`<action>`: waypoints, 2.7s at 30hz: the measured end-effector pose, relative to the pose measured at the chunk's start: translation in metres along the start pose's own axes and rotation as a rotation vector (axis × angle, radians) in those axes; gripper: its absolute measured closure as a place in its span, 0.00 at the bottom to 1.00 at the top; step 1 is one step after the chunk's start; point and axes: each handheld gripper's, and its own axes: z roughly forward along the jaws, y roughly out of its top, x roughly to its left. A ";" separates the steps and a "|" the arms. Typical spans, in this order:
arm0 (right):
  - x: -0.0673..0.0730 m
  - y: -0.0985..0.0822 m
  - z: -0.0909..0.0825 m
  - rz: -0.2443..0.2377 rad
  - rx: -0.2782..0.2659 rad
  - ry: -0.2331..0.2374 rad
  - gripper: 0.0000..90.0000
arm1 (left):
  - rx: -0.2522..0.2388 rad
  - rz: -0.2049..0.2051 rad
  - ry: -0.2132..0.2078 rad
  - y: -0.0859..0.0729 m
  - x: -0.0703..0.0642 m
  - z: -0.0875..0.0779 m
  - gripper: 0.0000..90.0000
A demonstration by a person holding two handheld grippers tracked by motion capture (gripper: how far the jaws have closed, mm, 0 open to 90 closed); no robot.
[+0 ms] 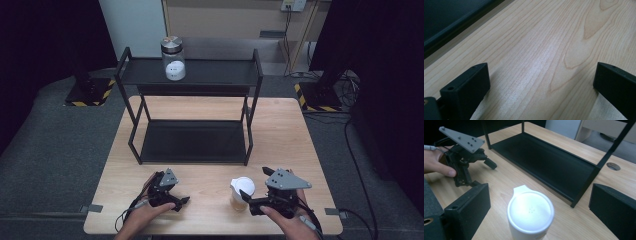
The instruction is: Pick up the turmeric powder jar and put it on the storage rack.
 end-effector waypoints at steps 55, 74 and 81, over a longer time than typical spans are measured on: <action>-0.003 -0.037 0.055 0.024 0.142 0.059 0.06 | 0.001 0.005 -0.005 0.000 0.001 0.000 0.00; -0.002 -0.051 0.070 0.024 0.178 0.053 0.11 | 0.000 0.008 -0.007 0.000 0.002 0.000 0.00; -0.002 -0.052 0.073 0.021 0.190 0.051 0.18 | 0.000 0.008 -0.007 0.000 0.002 0.000 0.00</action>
